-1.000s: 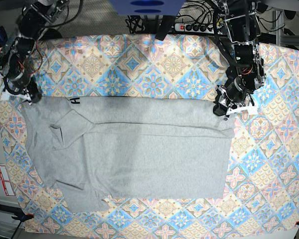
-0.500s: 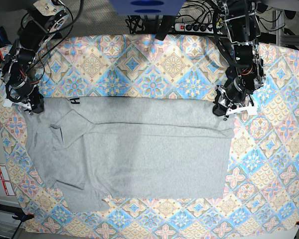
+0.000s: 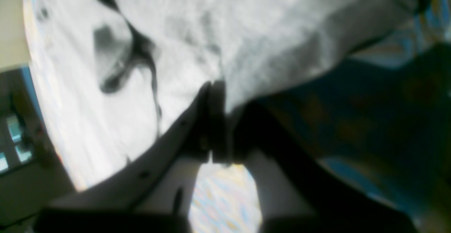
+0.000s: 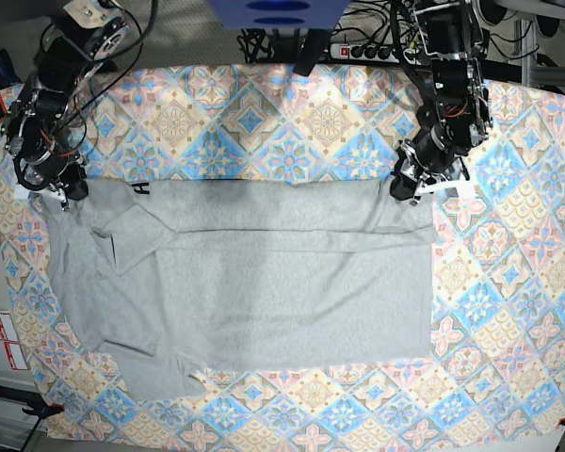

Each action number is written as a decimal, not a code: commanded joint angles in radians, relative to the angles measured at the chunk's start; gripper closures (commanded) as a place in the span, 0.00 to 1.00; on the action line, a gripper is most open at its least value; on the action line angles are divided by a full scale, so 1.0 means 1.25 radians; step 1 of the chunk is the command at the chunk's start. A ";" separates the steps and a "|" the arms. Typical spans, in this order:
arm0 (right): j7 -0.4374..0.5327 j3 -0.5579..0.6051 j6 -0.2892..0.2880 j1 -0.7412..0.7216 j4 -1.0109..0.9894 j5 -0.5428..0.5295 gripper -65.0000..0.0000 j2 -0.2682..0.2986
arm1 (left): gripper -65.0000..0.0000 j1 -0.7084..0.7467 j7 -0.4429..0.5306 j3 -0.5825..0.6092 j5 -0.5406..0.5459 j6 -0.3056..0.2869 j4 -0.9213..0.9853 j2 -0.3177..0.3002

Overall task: Fold the T-shirt properly
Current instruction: 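Pull the folded edge back toward the collar with both grippers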

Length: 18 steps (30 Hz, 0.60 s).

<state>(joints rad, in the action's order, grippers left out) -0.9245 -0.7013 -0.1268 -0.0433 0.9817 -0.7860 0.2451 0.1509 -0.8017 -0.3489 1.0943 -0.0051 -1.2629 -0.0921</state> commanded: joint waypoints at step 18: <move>-0.002 0.003 0.011 0.273 0.259 0.019 0.96 0.018 | 1.00 0.257 -0.016 -0.039 -0.002 0.005 -0.198 -0.091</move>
<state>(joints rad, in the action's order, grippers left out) -0.9516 -0.6888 -0.1184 0.2993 1.2854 -0.7681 0.2378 0.4591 -0.8356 -0.3885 1.0939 0.0025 -1.4940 -0.1940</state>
